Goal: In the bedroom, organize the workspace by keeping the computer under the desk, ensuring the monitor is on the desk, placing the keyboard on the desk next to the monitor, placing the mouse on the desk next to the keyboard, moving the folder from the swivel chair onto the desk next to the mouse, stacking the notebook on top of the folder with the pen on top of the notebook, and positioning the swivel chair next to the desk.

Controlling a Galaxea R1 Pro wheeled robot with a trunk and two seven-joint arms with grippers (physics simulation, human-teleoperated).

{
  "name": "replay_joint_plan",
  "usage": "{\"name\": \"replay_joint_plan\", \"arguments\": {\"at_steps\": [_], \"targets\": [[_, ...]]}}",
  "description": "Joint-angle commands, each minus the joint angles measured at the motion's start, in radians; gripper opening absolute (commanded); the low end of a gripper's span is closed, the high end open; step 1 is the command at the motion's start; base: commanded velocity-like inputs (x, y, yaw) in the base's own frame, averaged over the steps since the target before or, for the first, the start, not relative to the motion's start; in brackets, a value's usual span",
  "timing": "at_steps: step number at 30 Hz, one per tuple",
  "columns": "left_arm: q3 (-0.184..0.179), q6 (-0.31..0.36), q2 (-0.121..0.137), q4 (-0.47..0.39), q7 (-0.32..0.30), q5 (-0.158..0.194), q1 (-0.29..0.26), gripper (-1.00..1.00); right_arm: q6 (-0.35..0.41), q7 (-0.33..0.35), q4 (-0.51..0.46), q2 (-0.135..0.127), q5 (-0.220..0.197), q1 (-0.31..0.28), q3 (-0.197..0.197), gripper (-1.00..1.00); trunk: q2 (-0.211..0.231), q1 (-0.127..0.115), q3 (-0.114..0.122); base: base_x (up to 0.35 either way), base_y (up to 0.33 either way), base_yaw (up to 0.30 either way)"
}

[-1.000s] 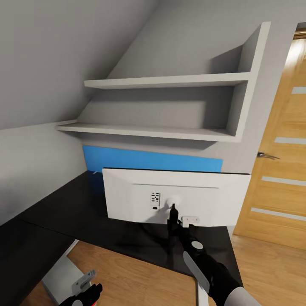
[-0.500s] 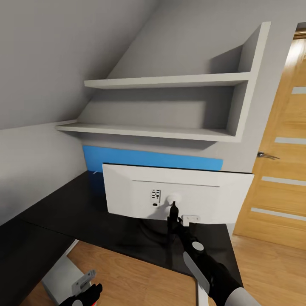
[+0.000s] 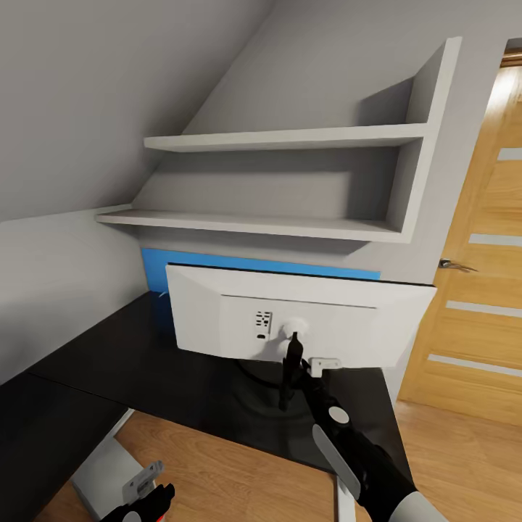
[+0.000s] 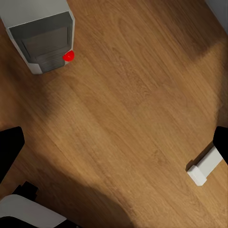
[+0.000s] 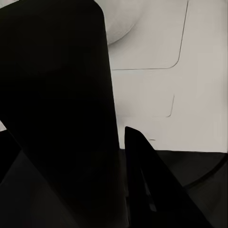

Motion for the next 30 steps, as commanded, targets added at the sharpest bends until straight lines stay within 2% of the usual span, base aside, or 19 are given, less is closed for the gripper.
{"name": "replay_joint_plan", "arguments": {"at_steps": [1,8,12,15,21,24,26,28,29,30], "targets": [[0.001,0.003,0.000,-0.002,0.007,0.009,-0.001,1.00,-0.001,-0.009,-0.024,-0.002,-0.012,0.006,0.004,-1.00,-0.002,0.000,-0.002,0.000,0.000,0.000],[0.001,0.003,0.000,-0.002,0.007,0.009,-0.001,1.00,0.011,-0.009,-0.091,-0.006,-0.009,0.028,0.007,-1.00,-0.002,0.000,-0.002,0.000,0.000,0.000],[0.001,0.003,0.000,-0.002,0.007,0.009,-0.001,1.00,0.047,-0.006,-0.115,-0.012,-0.008,0.035,0.009,-1.00,-0.002,0.000,-0.002,0.000,0.000,0.000],[0.001,0.003,0.000,-0.002,0.007,0.009,-0.001,1.00,0.083,0.031,-0.132,-0.018,-0.007,0.038,0.009,-1.00,-0.002,0.000,-0.002,0.000,0.000,0.000],[0.001,0.003,0.000,-0.002,0.007,0.009,-0.001,1.00,0.106,0.084,-0.153,-0.027,-0.002,0.041,0.008,-1.00,-0.002,0.000,-0.002,0.000,0.000,0.000],[0.001,0.003,0.000,-0.002,0.007,0.009,-0.001,1.00,0.127,0.097,-0.226,-0.072,-0.001,0.053,0.010,-1.00,-0.002,0.000,-0.002,0.000,0.000,0.000],[0.001,0.003,0.000,-0.002,0.007,0.009,-0.001,1.00,0.169,0.102,-0.295,-0.110,-0.002,0.064,0.010,-1.00,-0.002,0.000,-0.002,0.000,0.000,0.000],[0.001,0.003,0.000,-0.002,0.007,0.010,-0.001,1.00,0.241,0.106,-0.377,-0.152,-0.002,0.075,0.009,-1.00,-0.002,0.000,-0.002,0.000,0.000,0.000],[0.001,0.003,0.000,-0.002,0.007,0.010,-0.001,1.00,0.319,0.109,-0.457,-0.194,-0.003,0.084,0.007,-1.00,-0.002,0.000,-0.002,0.000,0.000,0.000],[0.001,0.003,0.000,-0.002,0.007,0.010,-0.001,1.00,0.351,0.110,-0.492,-0.213,-0.003,0.087,0.005,-1.00,-0.002,0.000,-0.002,0.000,0.000,0.000]]}}
